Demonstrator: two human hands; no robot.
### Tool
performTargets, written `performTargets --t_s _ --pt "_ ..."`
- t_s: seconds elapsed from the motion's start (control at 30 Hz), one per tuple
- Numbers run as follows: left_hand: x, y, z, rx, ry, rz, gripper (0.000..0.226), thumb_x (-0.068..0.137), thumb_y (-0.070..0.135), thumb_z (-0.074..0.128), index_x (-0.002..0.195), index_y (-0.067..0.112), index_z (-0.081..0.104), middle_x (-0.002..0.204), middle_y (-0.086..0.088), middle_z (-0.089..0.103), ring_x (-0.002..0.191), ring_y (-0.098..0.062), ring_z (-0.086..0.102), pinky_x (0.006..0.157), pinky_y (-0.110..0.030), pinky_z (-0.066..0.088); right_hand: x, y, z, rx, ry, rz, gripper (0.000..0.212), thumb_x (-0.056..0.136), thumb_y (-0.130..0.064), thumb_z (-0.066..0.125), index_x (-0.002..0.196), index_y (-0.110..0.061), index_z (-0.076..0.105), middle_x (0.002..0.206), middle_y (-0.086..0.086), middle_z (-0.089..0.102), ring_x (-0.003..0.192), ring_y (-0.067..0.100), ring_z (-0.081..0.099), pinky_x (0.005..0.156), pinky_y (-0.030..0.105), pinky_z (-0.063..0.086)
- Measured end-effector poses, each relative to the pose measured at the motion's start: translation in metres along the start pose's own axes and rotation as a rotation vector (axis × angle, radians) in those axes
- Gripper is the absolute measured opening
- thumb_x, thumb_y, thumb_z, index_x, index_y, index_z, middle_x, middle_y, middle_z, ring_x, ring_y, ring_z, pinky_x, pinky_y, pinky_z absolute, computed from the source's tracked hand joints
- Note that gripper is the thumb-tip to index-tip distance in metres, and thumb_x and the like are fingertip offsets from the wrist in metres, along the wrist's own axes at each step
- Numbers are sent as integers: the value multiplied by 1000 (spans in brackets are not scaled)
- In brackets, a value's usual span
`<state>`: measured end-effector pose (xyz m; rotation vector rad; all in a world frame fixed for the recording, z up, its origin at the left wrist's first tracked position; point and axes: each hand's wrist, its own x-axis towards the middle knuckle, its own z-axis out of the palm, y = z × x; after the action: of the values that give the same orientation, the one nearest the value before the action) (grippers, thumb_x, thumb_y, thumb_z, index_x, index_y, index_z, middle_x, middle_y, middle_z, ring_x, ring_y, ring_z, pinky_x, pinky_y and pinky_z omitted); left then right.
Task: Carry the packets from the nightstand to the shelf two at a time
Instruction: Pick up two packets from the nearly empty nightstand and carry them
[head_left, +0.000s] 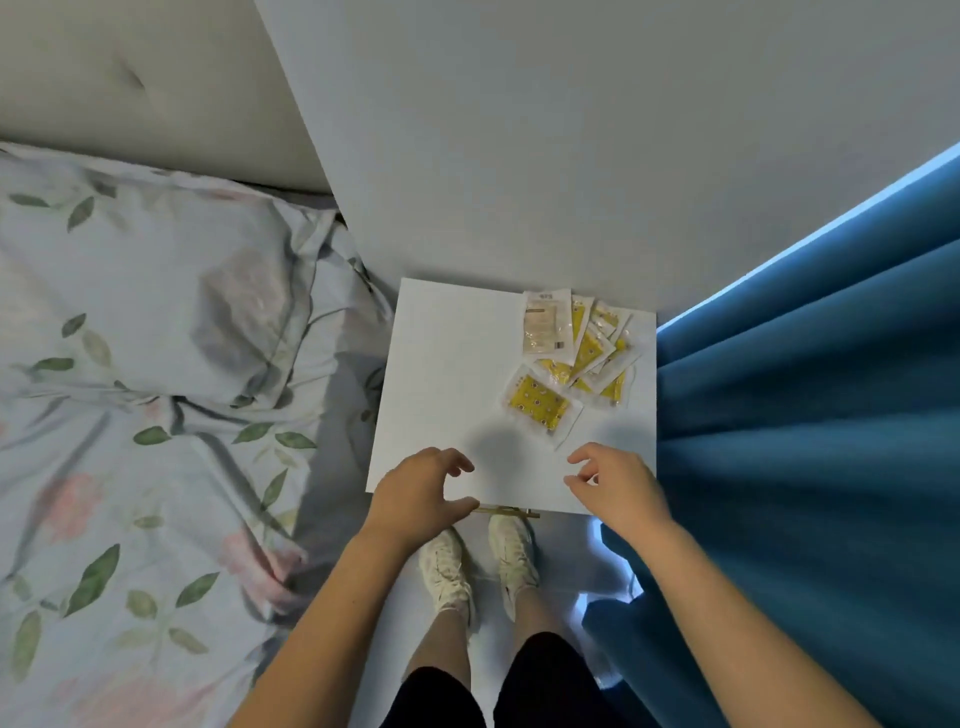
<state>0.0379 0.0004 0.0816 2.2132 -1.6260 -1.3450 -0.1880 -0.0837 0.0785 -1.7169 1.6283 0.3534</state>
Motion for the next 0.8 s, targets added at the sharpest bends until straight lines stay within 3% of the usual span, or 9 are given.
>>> performTargets --t_s 0.13,0.27,0.4,0.5,0.63,0.7,0.8 --pt "37 -17 33 -210 27 -81 31 81 32 73 110 30 62 104 12 62 90 -6 60 81 -22 49 62 8 28 13 95 -32 35 88 -31 68 121 -21 62 110 0 67 102 20 60 83 35 53" --pt "75 -24 50 -331 14 -113 34 82 31 74 113 30 60 101 9 64 80 -4 65 71 -15 49 126 7 44 -6 78 -78 61 79 -23 77 135 -15 53 136 4 53 129 27 44 101 42 45" --pt "108 -16 59 -463 78 -162 42 81 32 74 119 25 57 107 9 61 89 -9 64 68 -9 44 158 3 58 -163 52 -126 82 77 -28 78 147 -18 35 148 2 39 135 27 32 109 39 35" --pt "124 -8 63 -528 115 -229 51 82 32 73 127 18 52 112 9 57 95 -12 62 72 -13 44 165 -1 64 -308 77 -90 86 71 -34 82 142 -19 36 145 3 40 134 27 32 108 39 32" --pt "131 -2 67 -681 124 -393 60 86 33 69 136 11 44 124 -1 56 95 -13 58 83 -25 47 167 -6 68 -397 54 -65 75 66 -42 84 126 -16 48 132 4 46 127 27 36 101 36 36" --pt "133 -3 69 -785 124 -474 63 87 33 68 138 9 41 131 -4 54 102 -16 57 93 -33 50 166 -5 67 -379 41 -112 59 71 -39 81 117 -17 53 124 5 49 121 26 42 95 34 40" --pt "136 -4 68 -927 120 -519 68 84 37 70 139 9 41 133 0 51 116 -19 55 95 -31 46 155 -13 66 223 -97 -101 24 85 -23 73 99 -17 54 94 -1 62 91 18 62 69 26 50"
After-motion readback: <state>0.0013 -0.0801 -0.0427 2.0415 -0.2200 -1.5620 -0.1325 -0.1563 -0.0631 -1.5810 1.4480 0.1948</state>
